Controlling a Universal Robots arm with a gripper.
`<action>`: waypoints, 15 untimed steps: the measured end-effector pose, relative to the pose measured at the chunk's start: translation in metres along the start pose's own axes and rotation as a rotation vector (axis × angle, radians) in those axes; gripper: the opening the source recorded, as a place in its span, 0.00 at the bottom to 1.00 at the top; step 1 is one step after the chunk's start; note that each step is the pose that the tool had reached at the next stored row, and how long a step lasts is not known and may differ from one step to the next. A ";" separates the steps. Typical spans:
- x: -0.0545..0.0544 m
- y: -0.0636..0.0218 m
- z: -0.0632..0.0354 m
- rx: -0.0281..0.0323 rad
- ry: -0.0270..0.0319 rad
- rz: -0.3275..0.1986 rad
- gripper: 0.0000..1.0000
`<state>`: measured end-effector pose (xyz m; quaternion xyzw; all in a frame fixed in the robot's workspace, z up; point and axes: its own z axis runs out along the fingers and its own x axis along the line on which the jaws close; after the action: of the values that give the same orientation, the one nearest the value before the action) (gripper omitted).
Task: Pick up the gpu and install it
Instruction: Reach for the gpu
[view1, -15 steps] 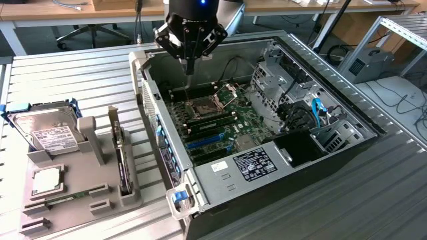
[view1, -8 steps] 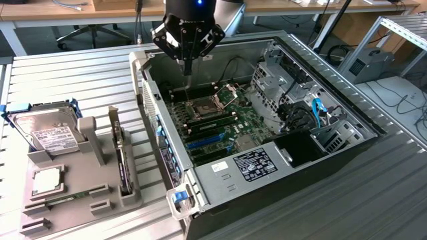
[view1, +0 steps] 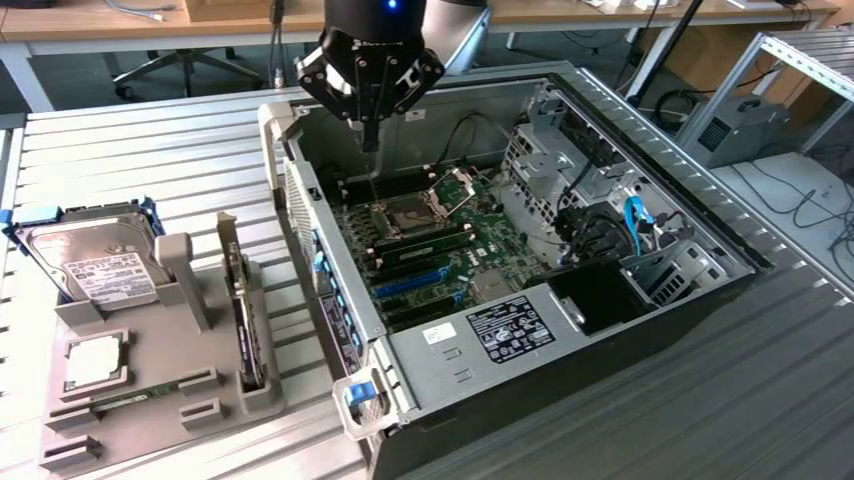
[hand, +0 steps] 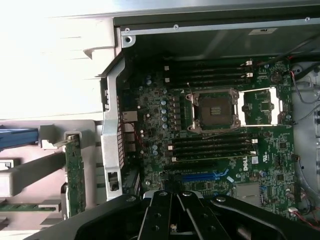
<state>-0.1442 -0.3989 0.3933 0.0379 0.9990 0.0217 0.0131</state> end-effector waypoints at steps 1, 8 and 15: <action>0.001 0.0000 0.0000 0.0000 0.0000 0.000 0.11; 0.005 -0.0004 -0.0001 0.0000 0.0000 0.000 0.11; 0.010 -0.0007 -0.0002 0.0000 0.0000 0.000 0.11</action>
<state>-0.1542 -0.3989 0.3933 0.0379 0.9990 0.0217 0.0131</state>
